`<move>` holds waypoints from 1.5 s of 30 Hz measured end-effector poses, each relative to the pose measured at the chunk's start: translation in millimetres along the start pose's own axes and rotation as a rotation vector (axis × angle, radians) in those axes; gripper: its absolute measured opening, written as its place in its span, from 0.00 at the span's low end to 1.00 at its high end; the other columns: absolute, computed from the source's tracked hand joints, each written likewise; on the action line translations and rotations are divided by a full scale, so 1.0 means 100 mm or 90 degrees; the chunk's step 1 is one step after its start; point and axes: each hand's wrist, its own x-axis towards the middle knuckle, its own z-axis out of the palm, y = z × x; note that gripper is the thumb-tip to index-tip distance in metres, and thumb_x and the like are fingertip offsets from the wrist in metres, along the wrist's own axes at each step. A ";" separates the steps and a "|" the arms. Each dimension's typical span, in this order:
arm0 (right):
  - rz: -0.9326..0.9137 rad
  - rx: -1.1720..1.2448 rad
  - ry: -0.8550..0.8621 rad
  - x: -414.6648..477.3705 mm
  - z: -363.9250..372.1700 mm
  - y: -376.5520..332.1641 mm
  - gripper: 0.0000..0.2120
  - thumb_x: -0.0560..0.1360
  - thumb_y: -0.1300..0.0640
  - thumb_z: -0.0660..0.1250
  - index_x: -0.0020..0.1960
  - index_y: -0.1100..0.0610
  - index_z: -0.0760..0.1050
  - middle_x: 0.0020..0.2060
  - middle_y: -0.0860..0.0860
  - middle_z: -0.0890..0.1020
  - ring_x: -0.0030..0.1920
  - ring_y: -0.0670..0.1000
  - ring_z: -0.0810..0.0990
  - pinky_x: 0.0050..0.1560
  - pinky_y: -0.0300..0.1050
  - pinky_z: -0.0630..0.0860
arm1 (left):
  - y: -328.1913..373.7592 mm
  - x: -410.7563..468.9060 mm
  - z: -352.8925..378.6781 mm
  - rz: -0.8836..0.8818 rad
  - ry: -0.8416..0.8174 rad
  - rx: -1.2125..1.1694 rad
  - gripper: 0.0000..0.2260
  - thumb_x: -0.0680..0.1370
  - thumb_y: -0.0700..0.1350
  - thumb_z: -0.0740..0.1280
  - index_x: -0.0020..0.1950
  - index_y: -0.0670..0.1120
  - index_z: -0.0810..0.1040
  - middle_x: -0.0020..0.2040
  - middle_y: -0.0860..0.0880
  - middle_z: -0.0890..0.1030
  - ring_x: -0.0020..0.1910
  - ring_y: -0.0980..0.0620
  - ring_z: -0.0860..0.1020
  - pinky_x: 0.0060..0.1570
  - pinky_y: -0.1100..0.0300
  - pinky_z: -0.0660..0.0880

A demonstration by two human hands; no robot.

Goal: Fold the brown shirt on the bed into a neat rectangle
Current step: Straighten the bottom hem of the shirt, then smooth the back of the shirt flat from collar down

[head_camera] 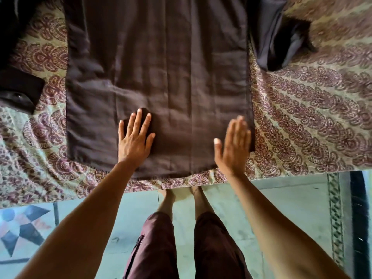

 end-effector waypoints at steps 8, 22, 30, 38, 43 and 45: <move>-0.043 -0.069 -0.074 0.18 0.01 0.42 0.33 0.78 0.42 0.48 0.74 0.63 0.54 0.74 0.61 0.58 0.74 0.59 0.57 0.73 0.53 0.49 | 0.03 0.02 -0.05 -0.019 -0.050 0.024 0.28 0.78 0.59 0.44 0.77 0.51 0.52 0.78 0.46 0.51 0.76 0.45 0.51 0.72 0.45 0.44; -0.319 -0.076 -0.113 1.05 0.19 -1.15 0.29 0.78 0.45 0.50 0.75 0.58 0.54 0.75 0.56 0.57 0.74 0.55 0.55 0.72 0.56 0.50 | -0.22 0.54 -0.31 0.016 0.088 -0.123 0.23 0.79 0.53 0.53 0.73 0.48 0.64 0.74 0.46 0.64 0.73 0.48 0.61 0.71 0.52 0.51; -0.282 -0.120 -0.103 1.08 0.28 -1.19 0.30 0.76 0.45 0.50 0.74 0.58 0.55 0.74 0.56 0.59 0.74 0.56 0.54 0.72 0.56 0.47 | -1.58 1.21 -0.61 -0.084 0.096 -0.035 0.27 0.79 0.56 0.48 0.76 0.46 0.55 0.77 0.48 0.56 0.76 0.50 0.54 0.72 0.50 0.45; -0.228 -0.090 -0.045 1.28 0.18 -1.52 0.28 0.76 0.46 0.53 0.71 0.58 0.61 0.71 0.60 0.63 0.69 0.58 0.62 0.65 0.59 0.56 | -1.27 1.30 -0.68 0.188 0.092 -0.004 0.27 0.79 0.56 0.53 0.75 0.45 0.60 0.75 0.45 0.62 0.73 0.48 0.61 0.71 0.49 0.48; -0.209 -0.085 -0.065 1.71 0.27 -1.89 0.31 0.77 0.45 0.50 0.74 0.61 0.54 0.74 0.60 0.57 0.73 0.57 0.55 0.72 0.54 0.46 | -1.43 1.86 -0.79 0.339 0.038 0.095 0.26 0.78 0.57 0.52 0.74 0.49 0.61 0.74 0.46 0.64 0.72 0.48 0.64 0.70 0.48 0.51; -0.193 -0.102 -0.088 1.75 0.32 -1.88 0.32 0.77 0.44 0.50 0.75 0.61 0.53 0.74 0.60 0.55 0.74 0.58 0.55 0.72 0.54 0.46 | -1.74 2.17 -0.93 0.150 0.059 0.030 0.26 0.78 0.57 0.51 0.76 0.50 0.57 0.76 0.46 0.59 0.75 0.47 0.58 0.72 0.49 0.46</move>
